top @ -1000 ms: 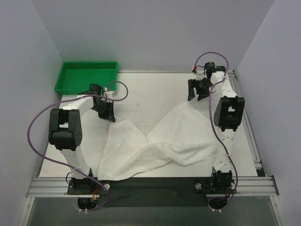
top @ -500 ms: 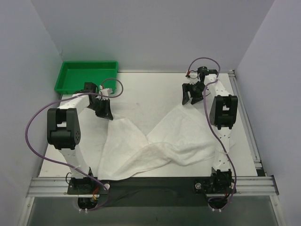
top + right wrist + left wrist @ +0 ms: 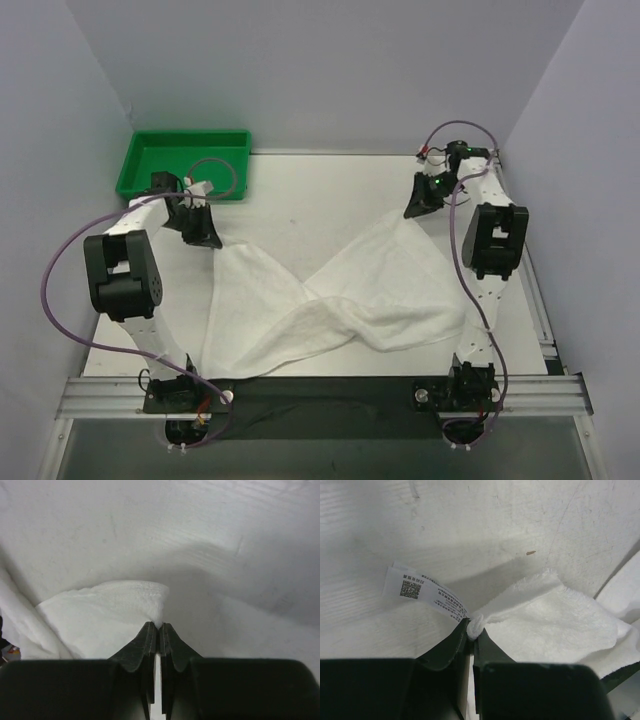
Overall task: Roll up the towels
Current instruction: Flatten the towel
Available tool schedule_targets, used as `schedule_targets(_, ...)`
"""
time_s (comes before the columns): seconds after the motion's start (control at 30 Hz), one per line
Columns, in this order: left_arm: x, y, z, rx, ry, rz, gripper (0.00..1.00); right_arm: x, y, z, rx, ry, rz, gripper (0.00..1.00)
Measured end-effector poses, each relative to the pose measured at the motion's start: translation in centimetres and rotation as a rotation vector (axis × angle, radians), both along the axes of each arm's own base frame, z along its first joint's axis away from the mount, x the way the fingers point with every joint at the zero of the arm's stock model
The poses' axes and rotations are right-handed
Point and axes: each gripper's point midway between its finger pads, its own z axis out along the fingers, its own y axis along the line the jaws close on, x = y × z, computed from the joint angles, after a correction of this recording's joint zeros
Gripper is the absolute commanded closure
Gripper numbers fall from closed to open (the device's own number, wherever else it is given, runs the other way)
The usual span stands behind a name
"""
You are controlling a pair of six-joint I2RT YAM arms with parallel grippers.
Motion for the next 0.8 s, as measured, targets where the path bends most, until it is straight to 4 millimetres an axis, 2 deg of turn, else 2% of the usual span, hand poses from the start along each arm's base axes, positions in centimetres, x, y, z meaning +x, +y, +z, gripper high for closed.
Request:
schedule_targets(0.07, 0.8, 1.0, 1.1, -0.003, -0.025, 0.023, 1.0, 0.3, -2.0, 2.6, 0.031, -0.044, -0.048, 1.0)
schedule_targets(0.17, 2.1, 2.5, 2.7, 0.003, -0.077, 0.056, 1.0, 0.7, -6.2, 8.0, 0.062, -0.165, -0.135, 1.0)
schedule_targets(0.23, 2.5, 3.3, 3.4, 0.008, -0.1, 0.075, 1.0, 0.3, -8.8, 11.2, 0.061, -0.239, -0.184, 1.0)
schedule_targets(0.3, 2.6, 3.8, 3.6, 0.009, -0.105, 0.085, 1.0, -0.5, -11.3, 13.7, 0.042, -0.301, -0.226, 1.0)
schedule_targets(0.37, 2.5, 3.9, 3.5, 0.009, -0.101, 0.087, 1.0, -1.3, -12.9, 15.2, 0.026, -0.339, -0.25, 1.0)
schedule_targets(0.47, 2.4, 3.9, 3.5, 0.012, -0.101, 0.079, 1.0, -2.2, -13.5, 15.4, 0.016, -0.343, -0.25, 1.0)
schedule_targets(0.8, 1.7, 5.1, 2.1, 0.054, -0.077, 0.069, 1.0, -4.9, -15.3, 10.5, -0.038, -0.221, -0.253, 1.0)
